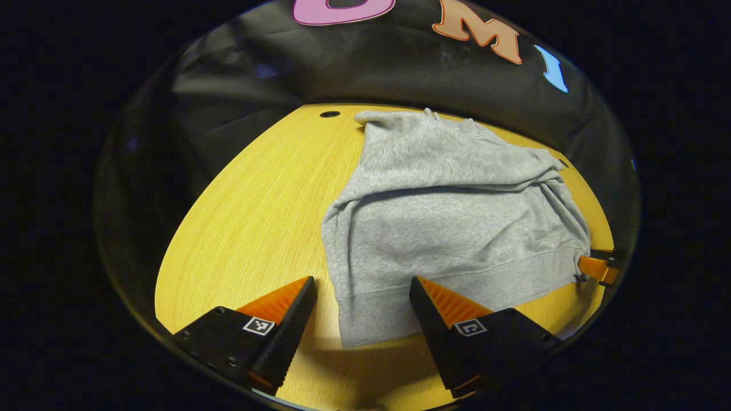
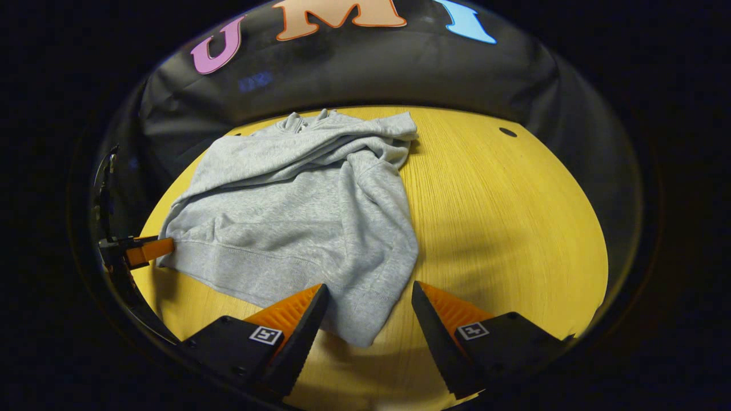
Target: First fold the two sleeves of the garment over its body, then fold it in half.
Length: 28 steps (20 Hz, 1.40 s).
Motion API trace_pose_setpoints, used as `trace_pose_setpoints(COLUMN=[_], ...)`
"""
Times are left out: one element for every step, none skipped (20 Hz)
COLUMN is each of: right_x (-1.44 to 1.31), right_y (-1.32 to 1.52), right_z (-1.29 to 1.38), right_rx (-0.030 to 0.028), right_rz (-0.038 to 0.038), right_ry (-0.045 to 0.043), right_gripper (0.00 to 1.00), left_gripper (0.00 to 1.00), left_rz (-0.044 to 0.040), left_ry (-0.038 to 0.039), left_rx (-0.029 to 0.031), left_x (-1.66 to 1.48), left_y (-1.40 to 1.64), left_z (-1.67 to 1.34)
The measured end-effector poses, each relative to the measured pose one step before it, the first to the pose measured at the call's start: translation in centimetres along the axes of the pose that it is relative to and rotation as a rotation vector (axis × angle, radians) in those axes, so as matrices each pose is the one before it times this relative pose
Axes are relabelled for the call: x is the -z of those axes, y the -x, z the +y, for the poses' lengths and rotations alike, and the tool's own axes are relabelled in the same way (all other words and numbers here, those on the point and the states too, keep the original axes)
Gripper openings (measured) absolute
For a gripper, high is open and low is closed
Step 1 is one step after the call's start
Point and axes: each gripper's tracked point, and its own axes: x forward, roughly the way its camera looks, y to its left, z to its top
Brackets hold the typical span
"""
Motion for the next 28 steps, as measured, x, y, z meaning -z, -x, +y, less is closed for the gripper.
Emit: trace_pose_setpoints(right_x=[-0.016, 0.028, -0.105, 0.141, -0.184, 0.021, -0.025, 0.12, -0.059, -0.148, -0.038, -0.044, 0.257, 0.0, -0.033, -0.088, -0.003, -0.211, -0.113, -0.218, -0.1, -0.106, -0.094, -0.203, -0.173, -0.233, -0.041, -0.546], right_y=[-0.238, 0.025, -0.103, 0.078, -0.089, -0.062, -0.167, 0.119, -0.407, 0.111, 0.236, 0.249, -0.009, 0.183, 0.159, 0.101, 0.189, 0.082, 0.182, 0.186, 0.138, 0.22, 0.275, 0.193, 0.178, 0.178, 0.116, 0.31], right_z=[0.427, 0.516, 0.072, 0.305, 0.039, 0.146, 0.356, 0.081, -0.003, -0.018, -0.099, -0.082, 0.248, -0.033, -0.02, 0.045, 0.059, -0.036, 0.033, -0.061, -0.056, -0.038, 0.147, 0.048, 0.115, 0.091, 0.163, 0.127], right_rx=[-0.01143, -0.01111, -0.00284, -0.01199, -0.00681, -0.01474, -0.02548, -0.00906, -0.01332, -0.01076, -0.00637, 0.00018, -0.00799, -0.00079, -0.00433, -0.00584, -0.00791, -0.00656, -0.00699, -0.00732, -0.00615, -0.00435, -0.00731, -0.00463, -0.00582, -0.00333, -0.00558, -0.0043], right_rz=[-0.00354, 0.00504, 0.0031, 0.01539, 0.00668, 0.01627, 0.0133, 0.02908, 0.01163, 0.00794, 0.00191, -0.00657, 0.01277, -0.00144, 0.00598, 0.00233, 0.00759, 0.00341, 0.00656, 0.00239, 0.00723, 0.00479, 0.00665, 0.007, 0.00564, 0.0055, 0.01016, -0.0052], right_ry=[0.01228, 0.00547, -0.00052, -0.00715, -0.01062, -0.02088, -0.02487, -0.03302, -0.03318, -0.02277, 0.00052, -0.00153, 0.00189, 0.00111, 0.002, 0.00291, 0.00308, 0.00165, 0.00314, 0.00353, 0.00519, 0.00172, -0.00069, 0.00096, 0.00027, -0.00207, -0.00739, -0.01814], right_gripper=[0.96, 0.91, 0.72, 0.8, 0.61, 0.51, 0.34, 0.29, 0.17, 0.16, 0.16, 0.15, 0.07, 0.07, 0.02, 0.07, 0.07, 0.07, 0.07, 0.07, 0.07, 0.07, 0.07, 0.07, 0.07, 0.07, 0.07, 0.07], left_gripper=[0.96, 0.96, 0.93, 0.92, 0.8, 0.74, 0.64, 0.58, 0.47, 0.39, 0.2, 0.16, 0.07, 0.05, 0.0, 0.0, 0.0, 0.0, 0.0, 0.0, 0.0, 0.0, 0.0, 0.0, 0.0, 0.0, 0.0, 0.0], left_rz=[-0.01354, 0.00418, 0.00285, -0.00021, 0.00601, 0.00019, 0.01136, 0.00931, 0.01351, 0.01032, 0.01183, 0.00882, 0.01072, 0.01, 0.00963, 0.00553, 0.00832, 0.01262, 0.00818, 0.01056, 0.00532, 0.00896, 0.00706, 0.00772, 0.00546, 0.00519, 0.00397, 0.00297], left_ry=[0.0032, -0.00005, -0.00455, -0.00773, -0.00742, -0.00901, -0.00986, -0.00762, -0.00048, 0.00611, 0.00101, -0.00281, 0.0014, 0.00826, 0.00745, -0.00098, -0.00305, -0.00344, -0.00207, -0.00357, -0.00234, 0.00067, 0.00195, -0.00018, 0.00216, 0.00285, 0.00617, 0.00939], left_rx=[-0.00441, -0.0016, 0.00151, 0.01099, 0.00596, 0.00935, 0.00984, 0.01207, 0.01912, 0.01297, 0.00705, 0.00874, 0.0052, -0.0029, 0.0038, 0.00277, 0.00369, 0.00388, 0.00422, 0.00247, 0.00287, 0.00065, 0.00033, 0.00295, 0.00148, 0.00266, 0.00164, 0.00119], left_x=[-0.178, 0.131, -0.021, -0.162, 0.056, -0.078, -0.01, 0.02, -0.08, 0.068, -0.083, -0.006, 0.071, 0.165, 0.154, 0.01, 0.074, 0.201, 0.011, -0.12, -0.106, 0.028, -0.028, -0.124, -0.002, -0.08, -0.126, -0.312], left_y=[-0.003, -0.105, 0.237, -0.086, -0.069, -0.121, 0.05, 0.112, 0.037, -0.217, 0.038, -0.02, 0.148, 0.091, 0.222, 0.184, 0.081, 0.073, 0.156, 0.102, 0.072, 0.122, 0.037, 0.082, 0.008, 0.054, 0.141, 0.119], left_z=[-0.056, -0.165, -0.086, -0.43, -0.403, -0.246, -0.328, -0.271, -0.415, -0.373, -0.158, -0.059, -0.001, 0.159, -0.017, 0.126, 0.068, 0.106, -0.011, -0.054, -0.012, -0.007, -0.034, 0.007, 0.078, -0.034, -0.039, -0.049])
